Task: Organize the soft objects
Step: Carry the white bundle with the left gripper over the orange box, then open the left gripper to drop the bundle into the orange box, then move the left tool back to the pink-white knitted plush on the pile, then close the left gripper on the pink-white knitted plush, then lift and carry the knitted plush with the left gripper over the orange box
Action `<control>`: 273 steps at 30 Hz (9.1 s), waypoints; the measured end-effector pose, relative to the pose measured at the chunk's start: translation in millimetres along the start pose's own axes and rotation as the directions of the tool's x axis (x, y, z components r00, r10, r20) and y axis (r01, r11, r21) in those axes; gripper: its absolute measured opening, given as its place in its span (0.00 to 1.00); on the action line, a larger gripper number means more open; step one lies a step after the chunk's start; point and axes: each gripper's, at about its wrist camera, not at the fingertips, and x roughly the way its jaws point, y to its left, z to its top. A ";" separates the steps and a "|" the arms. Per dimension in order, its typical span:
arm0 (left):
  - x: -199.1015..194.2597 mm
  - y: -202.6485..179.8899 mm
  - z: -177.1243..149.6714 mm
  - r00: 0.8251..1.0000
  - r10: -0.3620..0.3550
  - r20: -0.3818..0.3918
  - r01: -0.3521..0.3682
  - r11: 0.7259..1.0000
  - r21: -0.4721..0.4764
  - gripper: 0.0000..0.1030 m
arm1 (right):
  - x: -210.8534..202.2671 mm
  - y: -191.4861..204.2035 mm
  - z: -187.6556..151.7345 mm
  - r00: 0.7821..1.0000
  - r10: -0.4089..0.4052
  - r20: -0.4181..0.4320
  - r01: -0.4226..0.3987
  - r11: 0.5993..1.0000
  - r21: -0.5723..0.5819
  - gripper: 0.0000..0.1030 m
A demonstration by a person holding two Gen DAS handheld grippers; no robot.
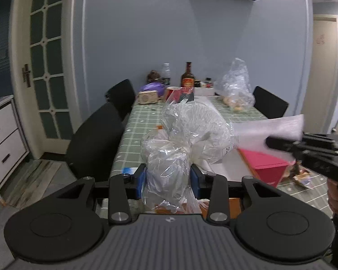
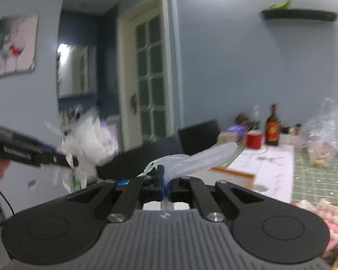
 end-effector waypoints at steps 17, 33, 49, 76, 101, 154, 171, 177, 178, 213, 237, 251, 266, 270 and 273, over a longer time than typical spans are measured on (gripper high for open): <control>26.7 7.2 -21.1 0.993 0.116 -0.037 -0.114 0.992 0.048 0.43 | 124.6 13.5 -32.5 0.965 0.018 -0.262 -0.026 0.999 -0.028 0.00; 37.4 -12.2 -15.6 0.979 0.203 0.000 -0.202 0.974 0.102 0.43 | 103.9 -17.8 -48.0 0.971 0.059 -0.233 -0.045 0.997 0.065 0.70; 104.3 -69.0 -16.6 0.993 0.070 -0.099 -0.059 0.992 0.113 0.43 | 55.7 -52.4 -64.8 0.994 0.011 -0.111 0.008 0.985 0.175 0.73; 115.0 -52.0 -27.0 0.986 0.141 -0.089 -0.138 0.990 0.037 0.90 | 52.2 -36.3 -69.9 0.993 -0.061 -0.101 0.074 0.988 0.134 0.73; 32.6 -52.0 15.1 0.996 -0.056 0.063 0.058 0.998 -0.037 0.92 | -33.8 -39.8 -60.2 0.984 -0.177 0.027 0.173 0.978 0.121 0.72; 126.7 -308.7 6.9 0.971 -0.223 -0.088 0.240 0.889 0.391 0.92 | -47.5 -271.4 -169.0 0.615 -0.649 -0.447 0.780 0.422 0.461 0.67; 149.8 -366.8 6.7 0.929 -0.357 -0.095 0.365 0.850 0.380 0.92 | -55.9 -264.6 -173.7 0.658 -0.641 -0.394 0.752 0.542 0.375 0.51; 164.5 -387.7 9.0 0.950 -0.299 -0.095 0.309 0.847 0.432 0.93 | -50.7 -260.1 -173.8 0.646 -0.655 -0.392 0.763 0.557 0.329 0.51; 170.4 -390.4 7.8 0.961 -0.253 -0.112 0.276 0.850 0.448 0.93 | -49.9 -259.2 -173.6 0.645 -0.656 -0.391 0.764 0.560 0.320 0.51; 275.8 -380.8 10.2 0.941 0.059 -0.333 0.044 0.956 0.291 0.12 | -51.4 -259.4 -174.9 0.660 -0.641 -0.392 0.751 0.577 0.321 0.52; 181.3 -368.0 -0.3 0.941 -0.144 -0.307 0.275 0.854 0.442 0.23 | -51.1 -258.2 -175.4 0.666 -0.638 -0.387 0.746 0.581 0.325 0.52; 261.0 -383.1 -3.4 0.963 -0.035 -0.269 0.131 0.928 0.348 0.85 | -49.9 -257.6 -174.9 0.665 -0.638 -0.388 0.746 0.584 0.319 0.52; 280.4 -388.8 -27.2 0.950 0.045 -0.308 0.103 0.888 0.448 0.27 | -50.4 -253.1 -175.6 0.661 -0.646 -0.382 0.750 0.594 0.293 0.52; 263.2 -384.8 -26.2 0.953 0.032 -0.300 0.124 0.865 0.486 0.18 | -51.7 -252.6 -176.1 0.662 -0.646 -0.381 0.749 0.596 0.290 0.52; 255.1 -377.6 -23.8 0.946 0.020 -0.323 0.141 0.872 0.469 0.18 | -53.1 -252.9 -176.2 0.666 -0.641 -0.381 0.745 0.598 0.295 0.52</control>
